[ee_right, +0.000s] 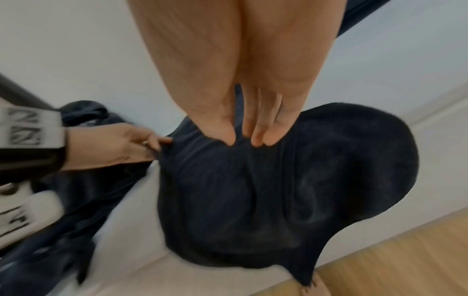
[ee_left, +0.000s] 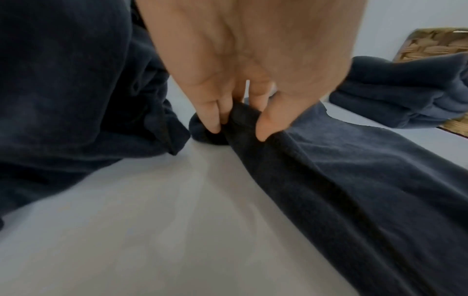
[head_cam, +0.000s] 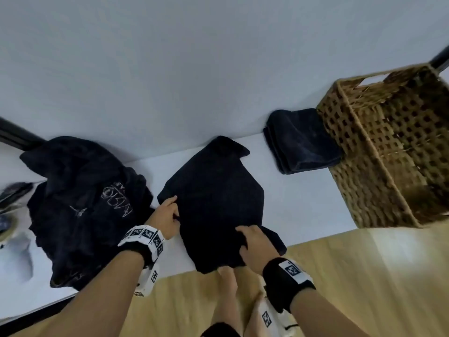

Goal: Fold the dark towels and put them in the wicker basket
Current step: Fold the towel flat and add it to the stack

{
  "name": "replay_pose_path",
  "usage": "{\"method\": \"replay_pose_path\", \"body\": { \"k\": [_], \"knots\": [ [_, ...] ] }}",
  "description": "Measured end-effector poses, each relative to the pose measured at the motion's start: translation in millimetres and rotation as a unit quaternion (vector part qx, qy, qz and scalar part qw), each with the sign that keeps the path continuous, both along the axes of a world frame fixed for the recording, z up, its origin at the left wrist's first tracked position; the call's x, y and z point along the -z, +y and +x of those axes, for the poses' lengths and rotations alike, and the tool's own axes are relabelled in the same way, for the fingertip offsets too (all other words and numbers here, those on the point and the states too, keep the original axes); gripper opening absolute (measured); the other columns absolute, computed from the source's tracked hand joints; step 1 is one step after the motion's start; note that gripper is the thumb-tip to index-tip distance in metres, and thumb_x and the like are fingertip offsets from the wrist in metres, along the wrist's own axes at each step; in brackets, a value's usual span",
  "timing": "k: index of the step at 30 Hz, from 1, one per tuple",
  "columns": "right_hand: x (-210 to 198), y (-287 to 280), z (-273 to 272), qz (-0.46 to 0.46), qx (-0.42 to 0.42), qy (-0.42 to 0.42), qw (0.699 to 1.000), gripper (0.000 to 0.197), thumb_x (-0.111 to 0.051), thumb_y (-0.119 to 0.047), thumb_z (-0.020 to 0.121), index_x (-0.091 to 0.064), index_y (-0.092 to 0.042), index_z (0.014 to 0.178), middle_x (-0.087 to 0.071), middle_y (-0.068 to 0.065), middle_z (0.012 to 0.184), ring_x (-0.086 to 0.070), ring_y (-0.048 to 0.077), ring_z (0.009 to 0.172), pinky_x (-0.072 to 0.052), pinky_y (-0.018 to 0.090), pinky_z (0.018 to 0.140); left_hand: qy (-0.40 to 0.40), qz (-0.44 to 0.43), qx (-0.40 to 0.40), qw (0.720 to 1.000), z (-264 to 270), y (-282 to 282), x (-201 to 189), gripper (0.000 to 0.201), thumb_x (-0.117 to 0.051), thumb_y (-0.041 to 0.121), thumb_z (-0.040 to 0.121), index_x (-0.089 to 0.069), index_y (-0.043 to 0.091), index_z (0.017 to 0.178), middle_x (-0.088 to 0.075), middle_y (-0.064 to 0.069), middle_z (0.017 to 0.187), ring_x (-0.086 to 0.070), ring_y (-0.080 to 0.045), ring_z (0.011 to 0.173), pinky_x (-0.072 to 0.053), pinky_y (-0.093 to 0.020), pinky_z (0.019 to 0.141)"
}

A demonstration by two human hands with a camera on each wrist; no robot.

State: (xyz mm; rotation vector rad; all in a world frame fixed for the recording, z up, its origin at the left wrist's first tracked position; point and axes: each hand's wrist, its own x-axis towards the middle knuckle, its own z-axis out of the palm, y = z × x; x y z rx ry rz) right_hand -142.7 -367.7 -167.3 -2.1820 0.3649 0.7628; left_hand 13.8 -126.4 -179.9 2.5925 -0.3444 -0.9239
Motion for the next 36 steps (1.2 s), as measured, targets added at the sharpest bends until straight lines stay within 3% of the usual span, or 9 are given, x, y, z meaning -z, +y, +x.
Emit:
{"method": "replay_pose_path", "body": {
  "k": [4, 8, 15, 19, 24, 28, 30, 34, 36],
  "knots": [
    [10, -23, 39, -0.101, -0.035, 0.001, 0.994, 0.059, -0.045, -0.011, 0.093, -0.033, -0.023, 0.15, -0.021, 0.005, 0.156, -0.035, 0.029, 0.136, -0.036, 0.038, 0.111, -0.022, -0.036, -0.133, 0.99, -4, -2, 7, 0.015, -0.069, 0.016, 0.086, -0.061, 0.003, 0.082, -0.047, -0.004, 0.141, -0.046, -0.016, 0.128, -0.028, -0.016, 0.098],
    [12, -25, 43, -0.18, -0.063, 0.028, 0.981, 0.041, -0.046, -0.023, 0.096, -0.041, -0.022, 0.137, -0.033, 0.002, 0.137, -0.054, 0.026, 0.11, -0.052, 0.038, 0.084, -0.066, -0.059, -0.224, 0.971, -4, -14, 2, 0.012, -0.068, 0.003, 0.085, -0.061, 0.002, 0.095, -0.056, -0.014, 0.112, -0.057, -0.027, 0.105, -0.032, -0.013, 0.083],
    [13, -35, 46, -0.154, 0.09, 0.022, 0.984, 0.018, -0.053, -0.03, 0.096, -0.055, -0.013, 0.089, -0.053, 0.004, 0.097, -0.059, 0.027, 0.089, -0.048, 0.034, 0.077, -0.051, -0.079, -0.353, 0.931, -12, -34, -1, 0.066, -0.068, -0.007, 0.07, -0.044, 0.011, 0.129, -0.031, -0.01, 0.134, -0.039, -0.013, 0.102, -0.036, -0.016, 0.093],
    [18, -52, 96, -0.105, 0.216, -0.044, 0.97, 0.034, -0.063, -0.025, 0.092, -0.054, -0.008, 0.12, -0.052, 0.012, 0.119, -0.056, 0.029, 0.105, -0.044, 0.033, 0.09, 0.047, -0.06, -0.414, 0.907, -4, -34, 7, 0.063, -0.076, 0.01, 0.069, -0.044, 0.009, 0.123, -0.056, -0.009, 0.116, -0.056, -0.022, 0.095, -0.048, -0.031, 0.084],
    [26, -65, 132, -0.027, 0.235, 0.018, 0.971, 0.053, -0.07, -0.043, 0.086, -0.054, -0.012, 0.126, -0.061, 0.001, 0.108, -0.057, 0.018, 0.101, -0.041, 0.023, 0.086, 0.12, -0.146, -0.585, 0.789, 11, -30, 12, 0.041, -0.063, 0.042, 0.077, -0.062, 0.004, 0.092, -0.062, -0.021, 0.091, -0.063, -0.035, 0.088, -0.053, -0.047, 0.087],
    [34, -72, 141, -0.017, 0.244, 0.038, 0.969, 0.041, -0.074, -0.048, 0.08, -0.065, -0.015, 0.103, -0.065, -0.003, 0.1, -0.06, 0.016, 0.095, -0.042, 0.024, 0.08, 0.216, -0.259, -0.632, 0.698, 5, -33, 9, 0.036, -0.065, 0.022, 0.093, -0.06, -0.009, 0.109, -0.065, -0.024, 0.104, -0.066, -0.034, 0.091, -0.055, -0.039, 0.077],
    [37, -70, 143, -0.006, 0.285, 0.028, 0.958, 0.045, -0.078, -0.044, 0.077, -0.059, -0.016, 0.105, -0.063, -0.004, 0.098, -0.061, 0.016, 0.09, -0.047, 0.027, 0.08, 0.279, -0.298, -0.627, 0.663, 2, -37, 2, 0.041, -0.066, 0.023, 0.092, -0.061, -0.008, 0.118, -0.067, -0.024, 0.114, -0.066, -0.035, 0.104, -0.054, -0.041, 0.088],
    [40, -65, 152, 0.125, 0.381, 0.044, 0.915, 0.048, -0.079, -0.023, 0.074, -0.055, -0.016, 0.115, -0.068, 0.002, 0.093, -0.067, 0.02, 0.081, -0.058, 0.037, 0.077, 0.349, -0.358, -0.612, 0.613, -4, -44, -9, 0.031, -0.061, 0.029, 0.093, -0.069, 0.006, 0.112, -0.069, -0.02, 0.112, -0.066, -0.033, 0.104, -0.049, -0.047, 0.099],
    [34, -65, 155, 0.202, 0.399, 0.059, 0.892, 0.025, -0.072, -0.016, 0.071, -0.066, -0.02, 0.095, -0.067, 0.0, 0.083, -0.063, 0.019, 0.073, -0.054, 0.029, 0.06, 0.321, -0.404, -0.619, 0.592, -6, -44, -10, 0.02, -0.058, 0.02, 0.091, -0.068, 0.01, 0.105, -0.068, -0.018, 0.108, -0.066, -0.034, 0.098, -0.053, -0.047, 0.089]
  ]
}}
